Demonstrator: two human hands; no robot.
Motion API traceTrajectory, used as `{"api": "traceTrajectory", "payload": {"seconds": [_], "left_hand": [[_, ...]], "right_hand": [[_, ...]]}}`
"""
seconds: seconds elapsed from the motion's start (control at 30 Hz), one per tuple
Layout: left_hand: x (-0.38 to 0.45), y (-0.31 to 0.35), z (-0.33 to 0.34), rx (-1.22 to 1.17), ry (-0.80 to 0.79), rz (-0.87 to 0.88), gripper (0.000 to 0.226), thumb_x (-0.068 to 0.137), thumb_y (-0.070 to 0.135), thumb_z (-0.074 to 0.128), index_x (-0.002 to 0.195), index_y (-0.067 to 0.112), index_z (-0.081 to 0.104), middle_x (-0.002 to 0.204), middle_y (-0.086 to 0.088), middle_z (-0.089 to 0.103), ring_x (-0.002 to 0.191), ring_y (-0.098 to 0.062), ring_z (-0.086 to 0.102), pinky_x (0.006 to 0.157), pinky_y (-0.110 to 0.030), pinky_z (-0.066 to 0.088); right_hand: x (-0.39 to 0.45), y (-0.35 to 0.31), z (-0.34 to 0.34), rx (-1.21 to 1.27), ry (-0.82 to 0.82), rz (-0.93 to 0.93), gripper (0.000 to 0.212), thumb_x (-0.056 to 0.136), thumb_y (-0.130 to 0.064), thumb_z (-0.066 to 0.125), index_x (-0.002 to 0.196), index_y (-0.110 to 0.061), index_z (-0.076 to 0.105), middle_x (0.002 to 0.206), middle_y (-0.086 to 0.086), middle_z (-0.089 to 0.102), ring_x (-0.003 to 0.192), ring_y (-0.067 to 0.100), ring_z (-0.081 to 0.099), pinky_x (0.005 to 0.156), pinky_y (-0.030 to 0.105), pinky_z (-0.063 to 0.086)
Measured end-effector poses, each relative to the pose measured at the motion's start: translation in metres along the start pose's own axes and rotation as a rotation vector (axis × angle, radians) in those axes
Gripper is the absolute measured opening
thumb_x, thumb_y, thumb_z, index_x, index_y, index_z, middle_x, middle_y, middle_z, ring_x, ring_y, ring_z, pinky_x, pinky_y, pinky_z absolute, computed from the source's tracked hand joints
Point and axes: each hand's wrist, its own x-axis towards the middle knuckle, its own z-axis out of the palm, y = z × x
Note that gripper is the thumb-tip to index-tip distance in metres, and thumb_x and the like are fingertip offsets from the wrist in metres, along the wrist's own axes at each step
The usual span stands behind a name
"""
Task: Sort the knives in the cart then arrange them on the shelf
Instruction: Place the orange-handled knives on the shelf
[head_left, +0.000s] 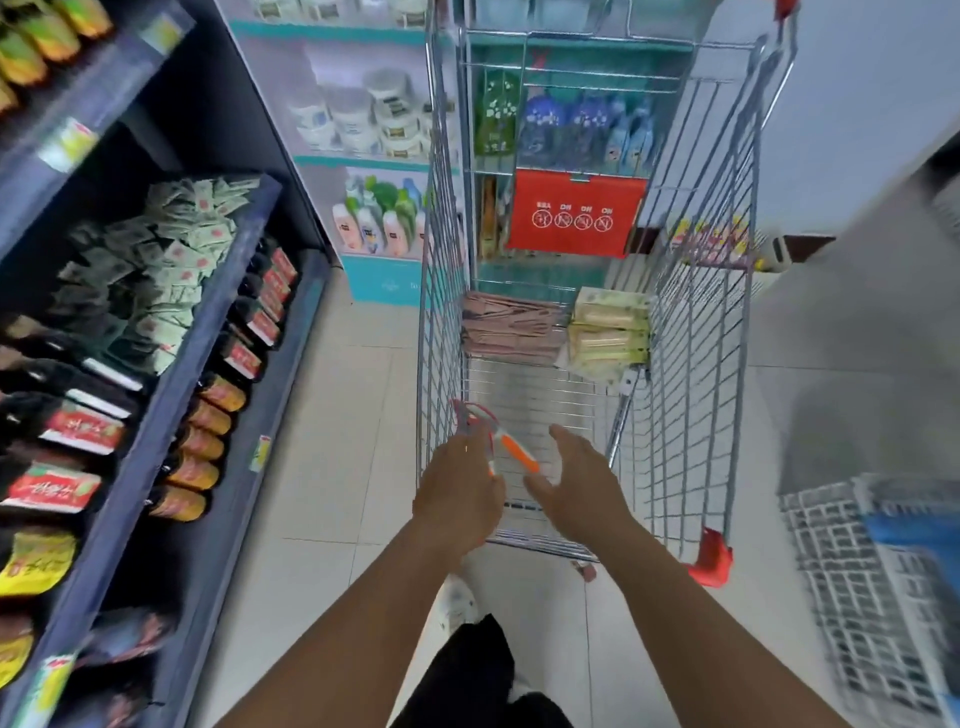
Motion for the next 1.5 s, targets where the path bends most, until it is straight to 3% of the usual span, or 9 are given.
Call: {"api": "traceTrajectory", "payload": {"seconds": [0.17,0.43,0.77,0.9,0.97,1.07,1.2,1.33,1.5], "left_hand": [[0.061,-0.009,0.015,-0.048,-0.116,-0.133,0.063,0.086,0.014,0.059,0.141,0.024,0.030,0.119,-0.007,0.054,0.106,-0.028,0.057,0.087,-0.041,0.051],[0.116,-0.037,0.071,0.090,-0.300,-0.230,0.111,0.076,0.011,0.073,0.149,0.032,-0.008,0.147,-0.009,0.026,0.118,-0.029,0.047,0.092,-0.043,0.049],[0.144,-0.057,0.141,0.216,-0.286,-0.519,0.069,0.101,0.029,0.039,0.152,0.015,-0.006,0.158,-0.011,0.007,0.144,-0.035,0.006,0.115,-0.041,0.017],[0.155,-0.059,0.158,0.231,-0.227,-0.563,0.079,0.096,0.031,0.049,0.151,0.010,-0.004,0.156,-0.011,0.012,0.144,-0.029,0.012,0.116,-0.037,0.015],[0.157,-0.064,0.169,0.205,-0.202,-0.587,0.076,0.097,0.028,0.045,0.151,0.011,-0.006,0.157,-0.011,0.009,0.144,-0.029,0.012,0.116,-0.038,0.017],[0.156,-0.067,0.184,0.130,-0.193,-0.625,0.068,0.102,0.028,0.034,0.151,0.016,-0.011,0.160,-0.007,-0.002,0.146,-0.026,0.007,0.116,-0.038,0.020],[0.158,-0.066,0.191,0.086,-0.197,-0.678,0.083,0.097,0.023,0.047,0.150,0.022,-0.017,0.158,-0.009,-0.007,0.146,-0.027,0.004,0.117,-0.039,0.018],[0.163,-0.066,0.197,0.013,-0.190,-0.760,0.097,0.087,0.009,0.060,0.149,0.013,-0.015,0.150,-0.010,0.013,0.138,-0.027,0.017,0.114,-0.035,0.020],[0.173,-0.063,0.206,-0.029,-0.171,-0.765,0.097,0.089,0.020,0.062,0.149,0.014,-0.014,0.140,-0.012,0.020,0.128,-0.026,0.032,0.107,-0.034,0.034]], "right_hand": [[0.051,0.003,0.016,0.049,-0.075,0.046,0.080,0.086,-0.033,0.064,0.151,-0.017,0.020,0.154,0.004,0.028,0.139,0.023,0.031,0.111,0.034,0.029],[0.113,0.038,0.061,-0.081,-0.278,0.066,0.098,0.081,-0.042,0.068,0.151,-0.025,0.003,0.157,0.005,0.013,0.139,0.029,0.027,0.110,0.041,0.031],[0.168,0.082,0.132,-0.292,-0.351,-0.066,0.093,0.090,-0.046,0.056,0.152,-0.021,-0.009,0.160,0.012,-0.003,0.146,0.031,0.009,0.117,0.039,0.014],[0.180,0.092,0.161,-0.317,-0.308,-0.097,0.083,0.091,-0.059,0.038,0.153,-0.017,0.001,0.159,0.014,0.010,0.144,0.038,0.020,0.114,0.048,0.027],[0.184,0.095,0.170,-0.342,-0.293,-0.153,0.085,0.088,-0.053,0.049,0.152,-0.013,0.010,0.156,0.019,0.019,0.139,0.044,0.027,0.107,0.054,0.036],[0.188,0.097,0.175,-0.374,-0.309,-0.165,0.082,0.092,-0.043,0.052,0.152,-0.016,0.004,0.159,0.017,0.000,0.144,0.044,0.009,0.112,0.054,0.026],[0.196,0.100,0.175,-0.336,-0.348,-0.138,0.079,0.097,-0.049,0.036,0.150,-0.022,-0.016,0.158,0.010,-0.021,0.147,0.033,-0.009,0.118,0.048,0.013],[0.214,0.112,0.160,-0.400,-0.304,-0.153,0.095,0.086,-0.033,0.060,0.151,-0.021,-0.009,0.160,0.007,0.002,0.142,0.027,0.021,0.107,0.039,0.036],[0.226,0.131,0.158,-0.438,-0.165,-0.246,0.083,0.074,-0.026,0.075,0.144,-0.005,0.035,0.132,0.013,0.051,0.114,0.033,0.051,0.088,0.041,0.050]]}}
